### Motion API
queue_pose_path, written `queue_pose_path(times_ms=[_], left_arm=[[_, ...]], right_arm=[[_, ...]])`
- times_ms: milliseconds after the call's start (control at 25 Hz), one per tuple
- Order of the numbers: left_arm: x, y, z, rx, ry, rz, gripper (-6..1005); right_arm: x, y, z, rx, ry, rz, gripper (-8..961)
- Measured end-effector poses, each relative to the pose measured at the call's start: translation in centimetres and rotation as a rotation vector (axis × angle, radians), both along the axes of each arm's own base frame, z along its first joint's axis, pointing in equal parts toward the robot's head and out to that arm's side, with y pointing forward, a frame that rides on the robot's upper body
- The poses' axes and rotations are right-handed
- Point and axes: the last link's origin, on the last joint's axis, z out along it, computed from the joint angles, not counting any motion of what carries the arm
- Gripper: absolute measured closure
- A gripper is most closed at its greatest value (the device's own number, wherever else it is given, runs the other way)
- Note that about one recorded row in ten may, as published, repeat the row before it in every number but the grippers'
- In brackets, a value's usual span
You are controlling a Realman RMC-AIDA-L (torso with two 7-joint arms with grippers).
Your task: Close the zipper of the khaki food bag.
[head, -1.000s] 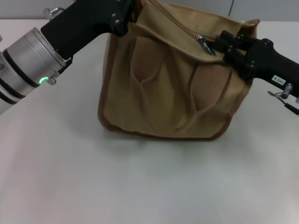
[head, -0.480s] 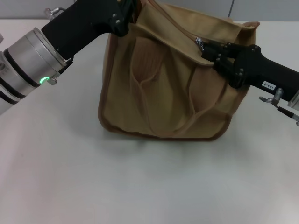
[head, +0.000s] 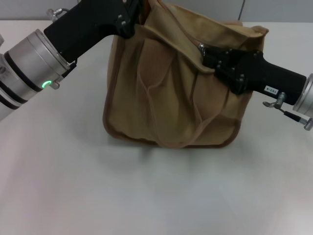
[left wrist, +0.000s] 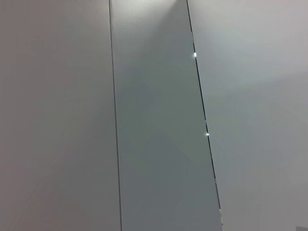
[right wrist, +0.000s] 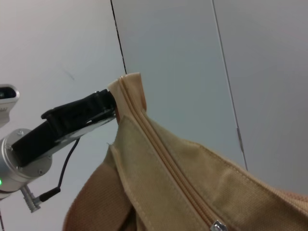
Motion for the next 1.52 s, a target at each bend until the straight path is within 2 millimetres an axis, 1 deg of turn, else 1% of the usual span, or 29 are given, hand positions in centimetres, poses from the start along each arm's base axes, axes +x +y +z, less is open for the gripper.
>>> queue_pose_path(times_ms=[400,600,720,920,1200,1520], left_arm=[[0.1,0.1,0.0,-0.001,0.001,-0.002,953],[0.1,0.2,0.0,0.001,0.000,0.003,952],[0.1,0.3,0.1,0.004,0.000,0.003,952],[-0.2,0.3,0.3,0.013,-0.007,0.013,952],[-1.3,0.3,1.1,0.062,-0.043,0.061,951],[-2.0,0.2,1.2,0.066,-0.043,0.082,950]], right_arm=[[-0.1,-0.1,-0.3,-0.018,-0.032,0.025,805],[-0.2,0.0,-0.3,-0.018,-0.033,0.029,948],[-0.1,0.0,-0.1,-0.013,-0.035,0.029,948],[0.6,-0.2,0.5,0.020,-0.023,0.003,949],[1.7,-0.5,1.0,0.040,-0.038,-0.024,950],[3.2,-1.3,1.8,0.072,-0.032,-0.069,951]])
